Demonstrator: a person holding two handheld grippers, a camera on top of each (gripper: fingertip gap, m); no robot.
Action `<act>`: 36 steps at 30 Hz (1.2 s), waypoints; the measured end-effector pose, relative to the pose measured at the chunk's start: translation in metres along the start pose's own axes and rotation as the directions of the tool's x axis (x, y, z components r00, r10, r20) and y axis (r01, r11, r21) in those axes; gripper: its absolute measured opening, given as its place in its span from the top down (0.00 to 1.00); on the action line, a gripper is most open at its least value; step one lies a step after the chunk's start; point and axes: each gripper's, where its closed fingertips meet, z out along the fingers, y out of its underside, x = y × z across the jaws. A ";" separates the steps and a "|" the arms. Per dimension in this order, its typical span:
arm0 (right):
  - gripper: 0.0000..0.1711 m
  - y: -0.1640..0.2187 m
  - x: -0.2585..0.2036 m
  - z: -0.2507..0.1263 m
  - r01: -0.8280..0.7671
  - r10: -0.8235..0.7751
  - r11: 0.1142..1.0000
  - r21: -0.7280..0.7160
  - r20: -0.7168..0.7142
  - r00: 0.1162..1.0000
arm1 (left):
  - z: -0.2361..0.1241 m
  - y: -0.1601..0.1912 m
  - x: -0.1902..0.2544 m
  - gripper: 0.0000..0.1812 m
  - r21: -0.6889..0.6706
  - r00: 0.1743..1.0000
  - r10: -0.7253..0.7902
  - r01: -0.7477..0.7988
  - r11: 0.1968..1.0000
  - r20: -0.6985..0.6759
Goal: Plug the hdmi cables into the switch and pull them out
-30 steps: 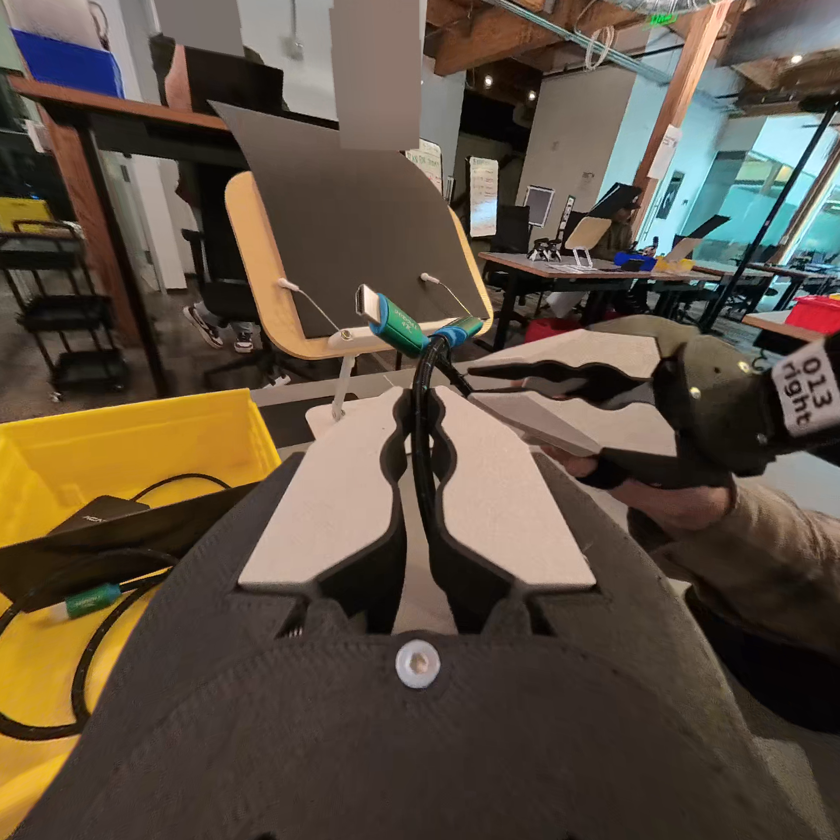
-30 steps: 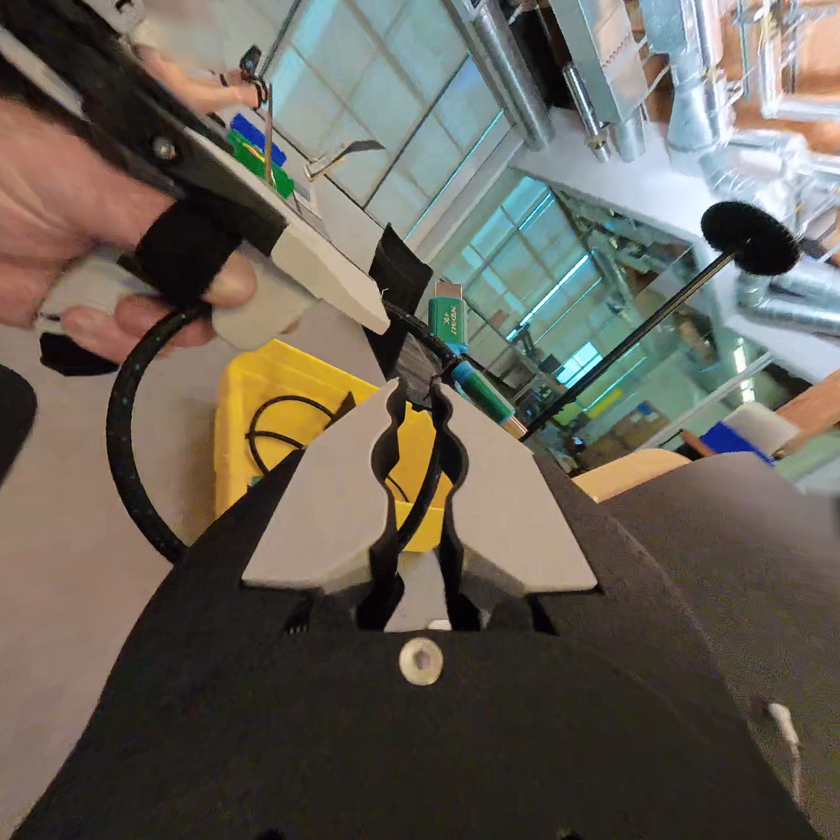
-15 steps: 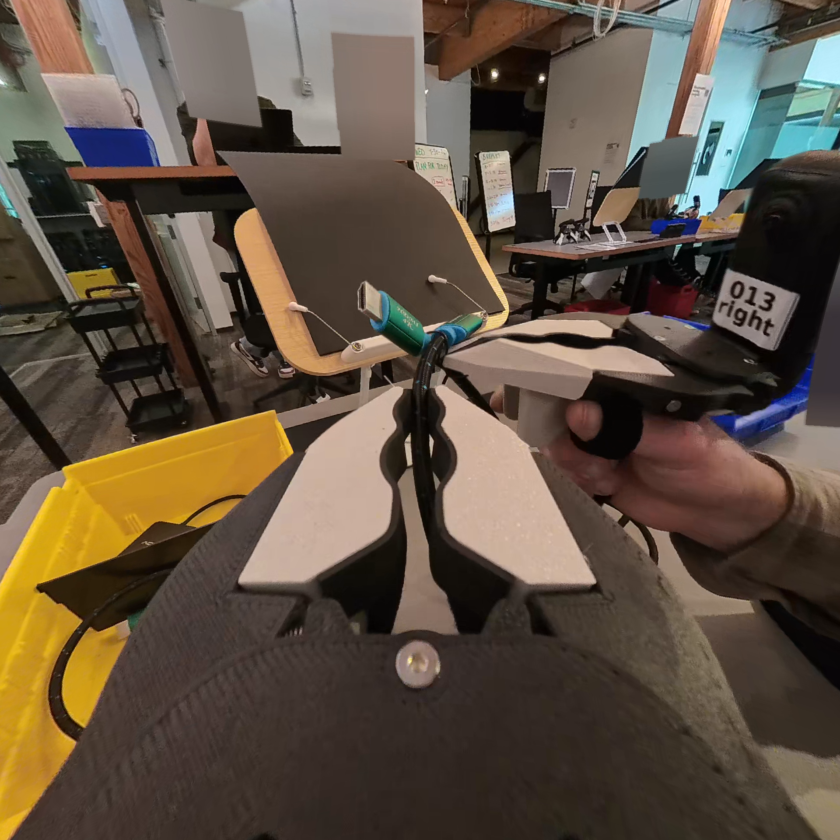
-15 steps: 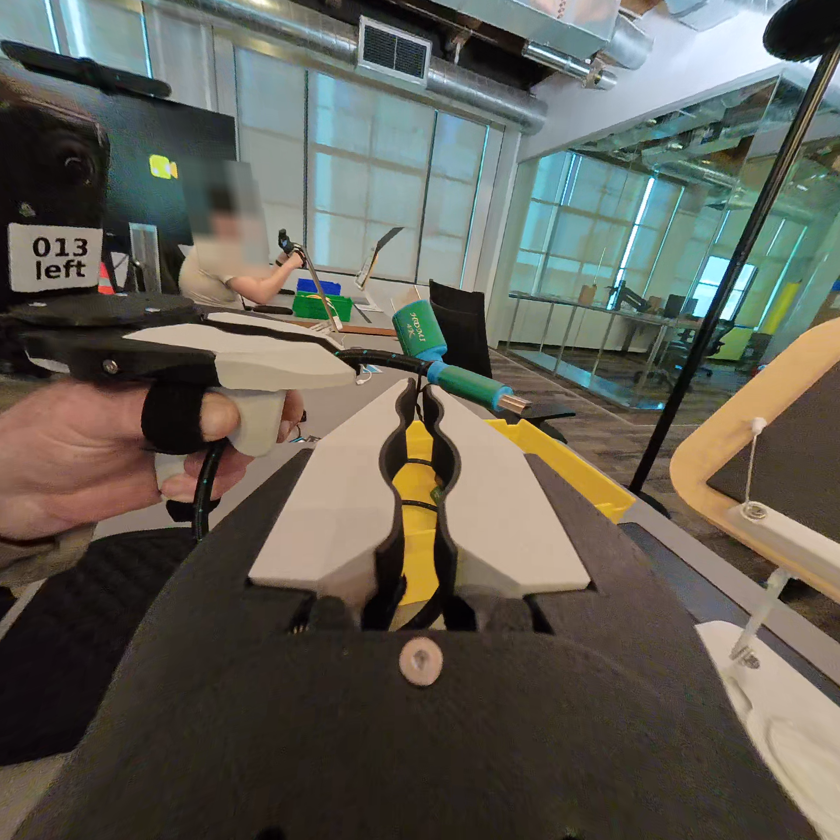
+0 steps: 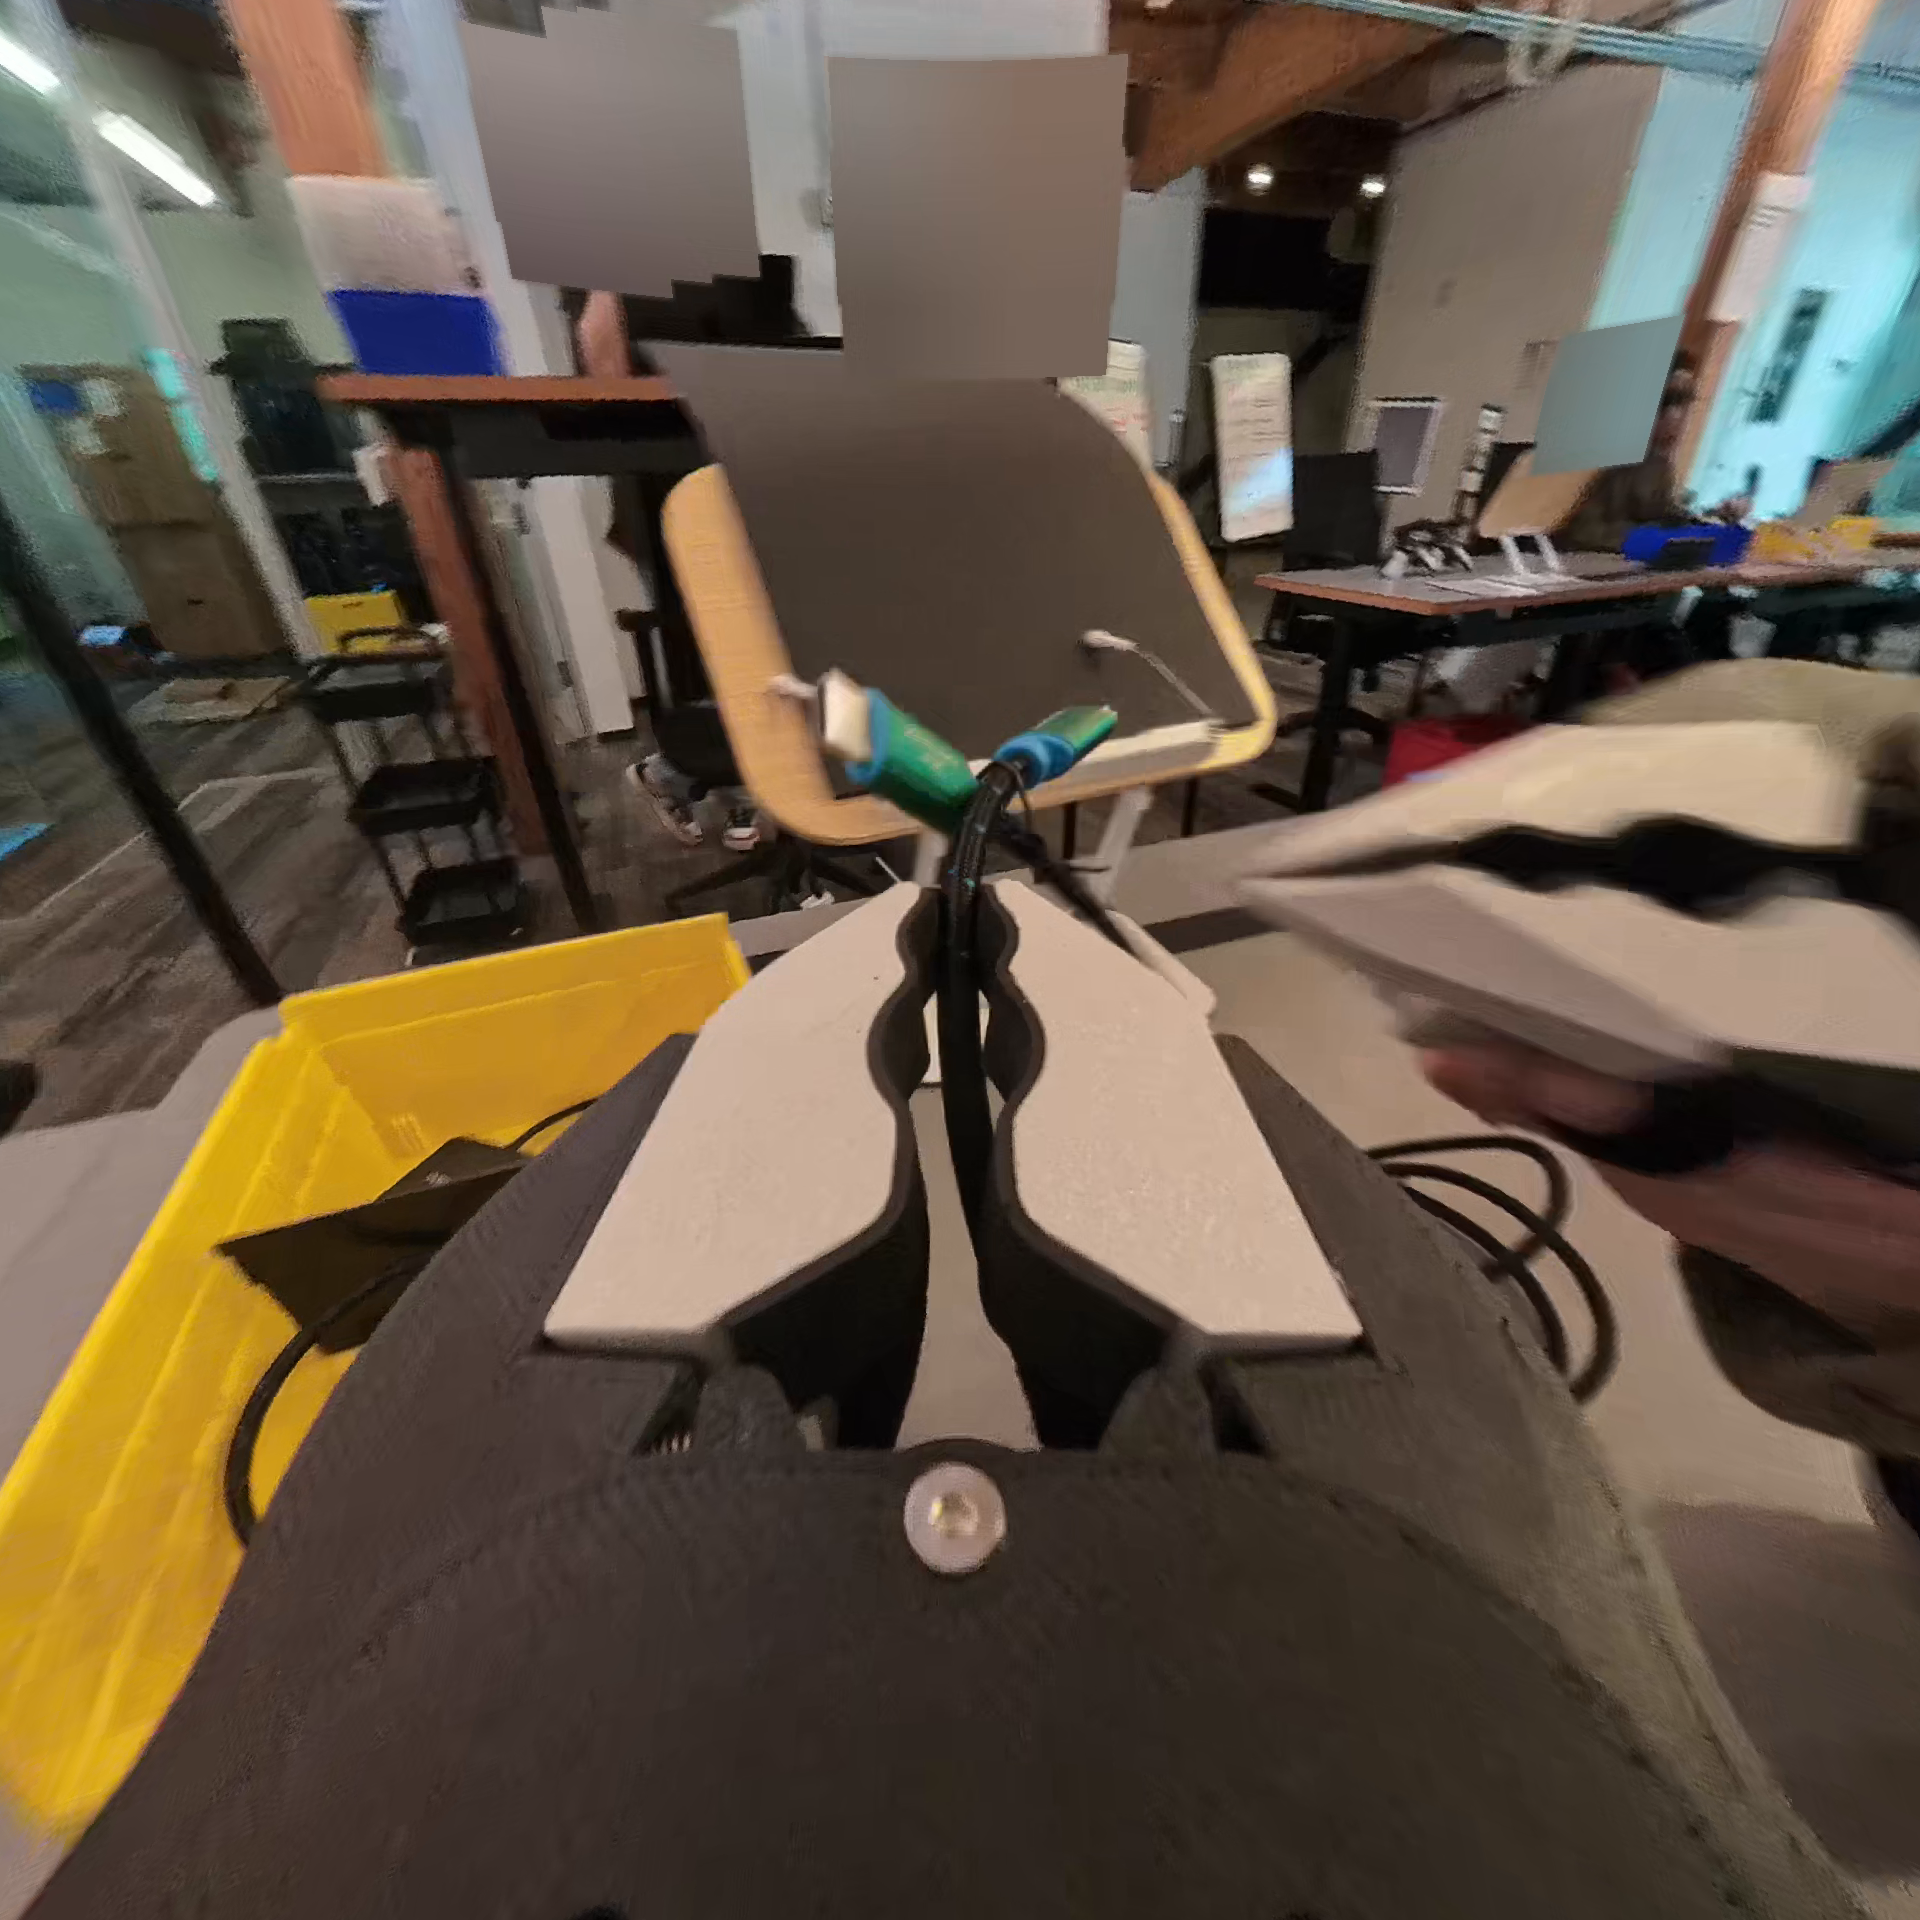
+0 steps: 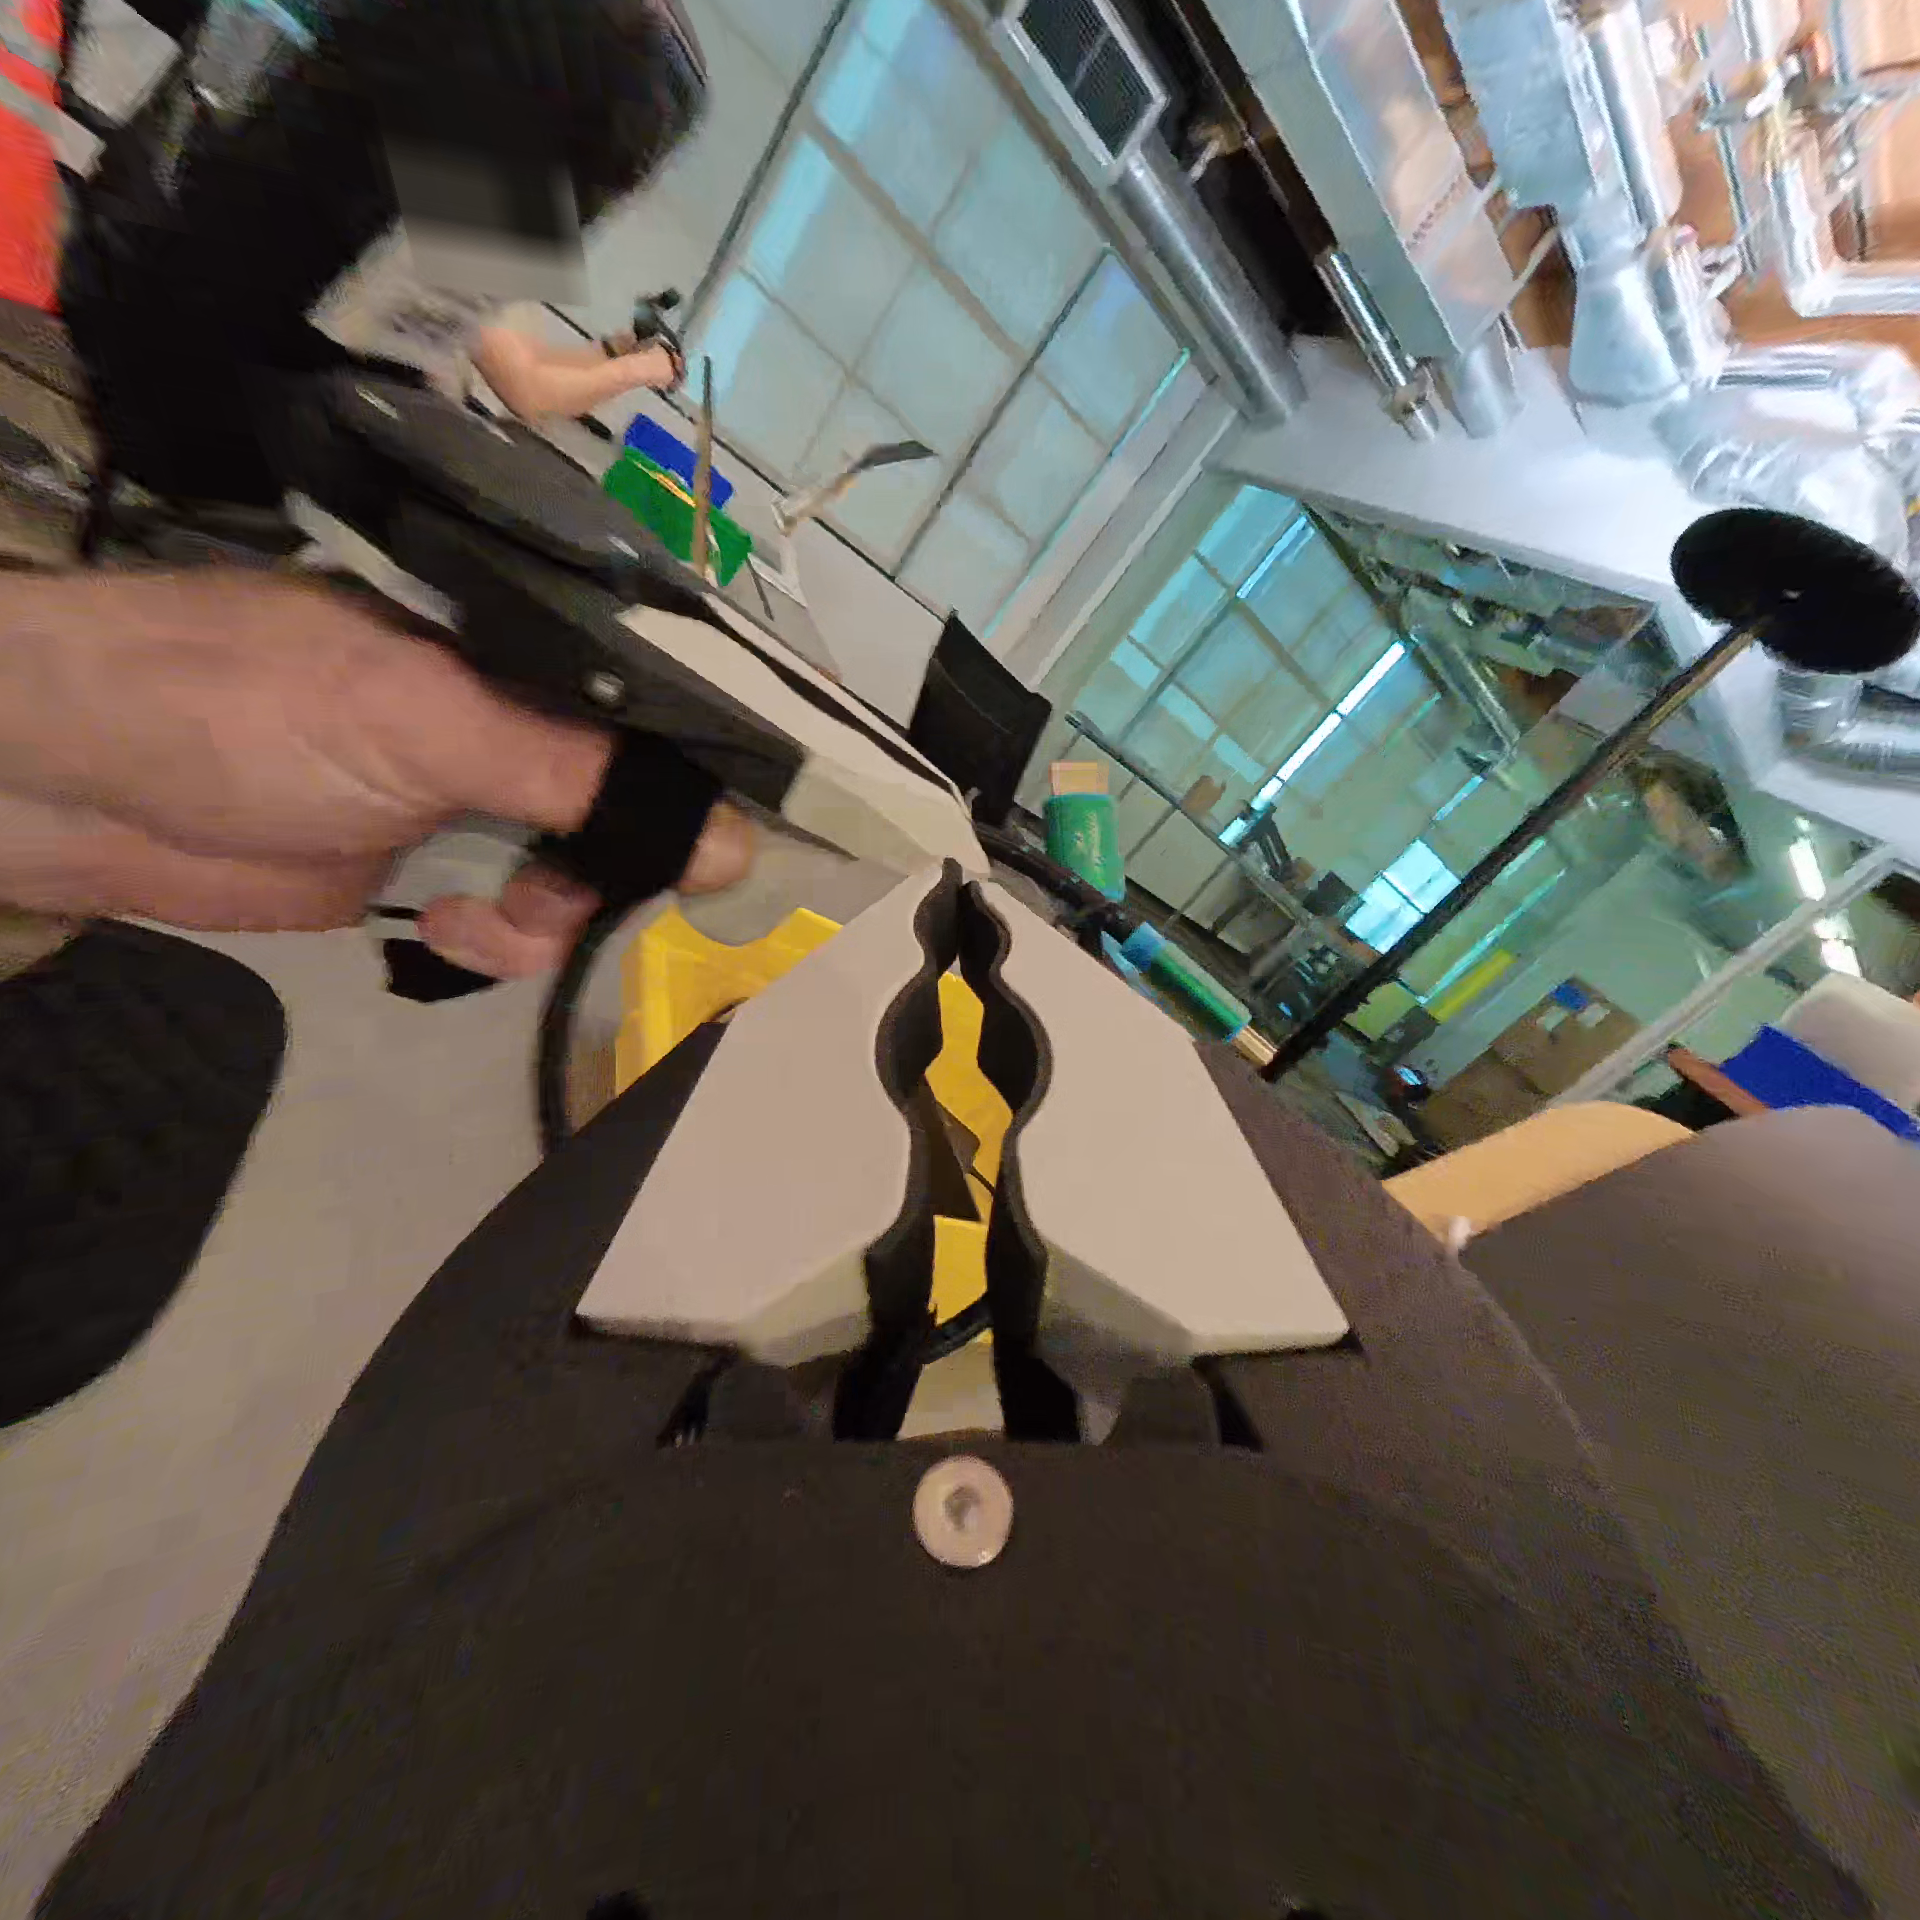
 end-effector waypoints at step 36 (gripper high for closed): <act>1.00 -0.003 0.021 -0.007 -0.806 0.707 0.575 0.142 0.409 0.577 | -0.006 -0.005 0.040 0.97 0.063 0.989 0.076 -0.068 0.996 -0.127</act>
